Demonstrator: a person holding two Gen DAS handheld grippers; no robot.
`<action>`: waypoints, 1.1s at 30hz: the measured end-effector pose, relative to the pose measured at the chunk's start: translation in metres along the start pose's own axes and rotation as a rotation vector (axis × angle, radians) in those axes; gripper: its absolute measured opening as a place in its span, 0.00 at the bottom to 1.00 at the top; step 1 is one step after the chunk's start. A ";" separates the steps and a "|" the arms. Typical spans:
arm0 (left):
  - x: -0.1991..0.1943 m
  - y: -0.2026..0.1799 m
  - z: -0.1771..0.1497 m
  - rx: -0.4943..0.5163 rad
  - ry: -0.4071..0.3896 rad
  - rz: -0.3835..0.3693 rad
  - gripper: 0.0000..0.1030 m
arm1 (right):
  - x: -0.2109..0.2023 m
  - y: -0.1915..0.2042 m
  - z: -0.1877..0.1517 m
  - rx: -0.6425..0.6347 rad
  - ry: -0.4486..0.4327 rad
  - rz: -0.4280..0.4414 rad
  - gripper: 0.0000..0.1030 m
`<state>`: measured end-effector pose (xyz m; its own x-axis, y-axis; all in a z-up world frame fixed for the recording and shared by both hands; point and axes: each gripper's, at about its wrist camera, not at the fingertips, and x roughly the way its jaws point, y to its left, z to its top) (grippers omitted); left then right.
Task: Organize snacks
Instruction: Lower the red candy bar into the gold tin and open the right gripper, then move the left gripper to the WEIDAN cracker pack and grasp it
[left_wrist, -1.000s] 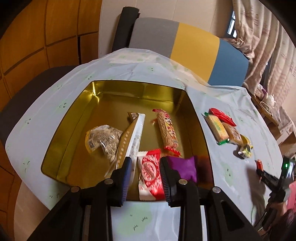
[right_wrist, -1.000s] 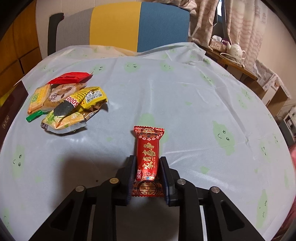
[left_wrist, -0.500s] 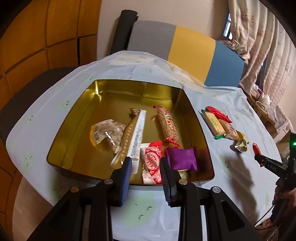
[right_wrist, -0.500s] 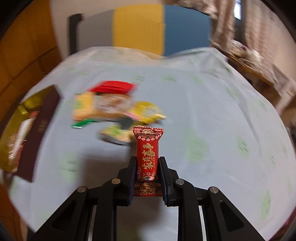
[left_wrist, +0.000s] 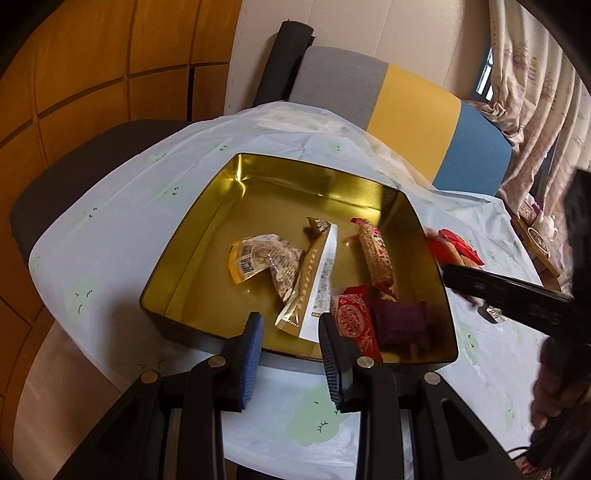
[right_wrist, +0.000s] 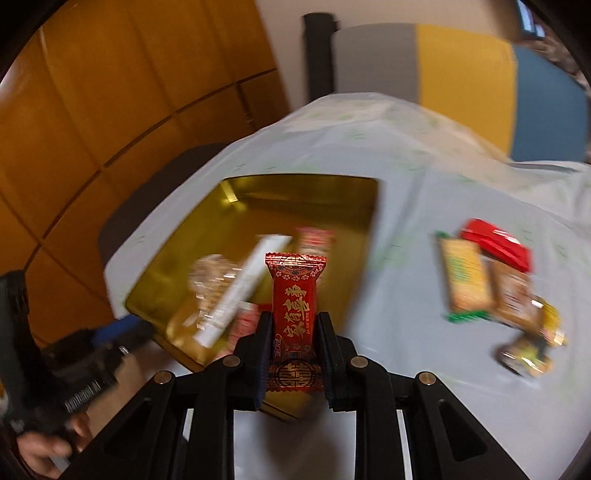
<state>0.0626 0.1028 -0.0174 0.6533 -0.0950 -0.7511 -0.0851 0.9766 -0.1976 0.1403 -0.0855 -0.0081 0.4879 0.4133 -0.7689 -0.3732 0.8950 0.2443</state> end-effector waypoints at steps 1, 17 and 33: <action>0.000 0.001 0.000 -0.002 0.001 0.001 0.30 | 0.011 0.007 0.004 -0.009 0.016 0.011 0.23; 0.002 -0.016 -0.003 0.044 0.020 -0.003 0.30 | 0.012 0.006 0.002 -0.041 -0.037 -0.049 0.35; -0.009 -0.075 -0.006 0.203 0.012 -0.048 0.30 | -0.054 -0.102 -0.089 0.175 -0.087 -0.343 0.52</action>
<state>0.0586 0.0294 -0.0002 0.6437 -0.1437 -0.7516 0.1001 0.9896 -0.1035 0.0814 -0.2144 -0.0439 0.6285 0.0913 -0.7724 -0.0402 0.9956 0.0850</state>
